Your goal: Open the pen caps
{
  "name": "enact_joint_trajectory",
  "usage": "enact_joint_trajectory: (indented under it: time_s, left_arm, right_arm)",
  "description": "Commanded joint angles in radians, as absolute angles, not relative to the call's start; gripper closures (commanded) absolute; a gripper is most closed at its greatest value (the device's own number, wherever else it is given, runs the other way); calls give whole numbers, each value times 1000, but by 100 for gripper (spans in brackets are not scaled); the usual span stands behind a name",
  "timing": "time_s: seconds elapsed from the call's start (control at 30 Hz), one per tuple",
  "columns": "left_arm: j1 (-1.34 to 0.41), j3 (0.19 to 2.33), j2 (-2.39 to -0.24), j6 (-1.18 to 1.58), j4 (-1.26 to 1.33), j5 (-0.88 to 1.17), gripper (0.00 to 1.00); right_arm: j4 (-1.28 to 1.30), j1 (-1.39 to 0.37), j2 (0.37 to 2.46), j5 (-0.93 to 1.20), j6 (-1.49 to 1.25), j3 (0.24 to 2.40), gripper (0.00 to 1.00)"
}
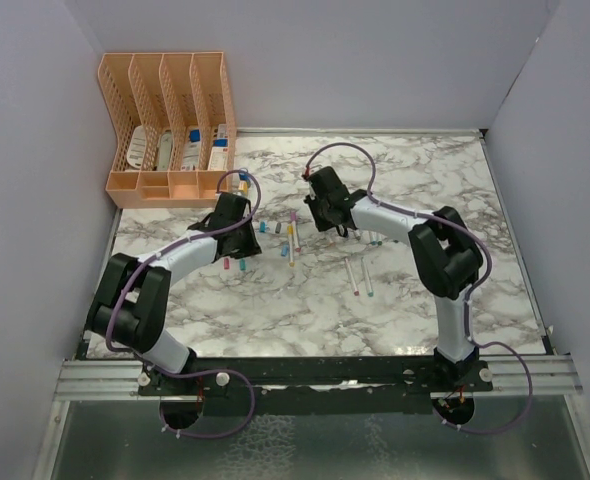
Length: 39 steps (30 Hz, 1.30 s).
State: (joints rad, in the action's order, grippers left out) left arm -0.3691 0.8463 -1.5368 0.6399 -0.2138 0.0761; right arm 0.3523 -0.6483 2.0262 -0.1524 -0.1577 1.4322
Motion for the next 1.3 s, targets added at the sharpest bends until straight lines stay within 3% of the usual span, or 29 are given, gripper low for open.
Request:
enact_joint_trajectory:
  time_s: [0.0,0.23,0.43,0.73,0.9,1.03,1.27]
  left_arm:
    - [-375,829,-1557,621,-224,35,87]
    - [-375,825,-1568,621,-223,28,75]
    - [-374,829,-1557,624,-231,20,64]
    - [-374,879,-1440,645,-273,8,58]
    - [-373,897,-1336,651,-264,5,39]
    - [-371,887,-1279,664,-229,35,2]
    - [-368,861,-1245,697,-195,68,1]
  right_arm:
    - [343,-626,2075,-143,-138,1480,99]
    - [351,-608,2118,-127,-133,1510,97]
    - [359,-604,2138,-123,-136,1528,79]
    - [375,-604,2101,-125,-131,1567,52]
    - [376,-607,2054,-80,-109,1572,46]
    - [411,-624,2053,-62,-110,1588,40]
    - [438,-683,2054,-65,-127,1588,32]
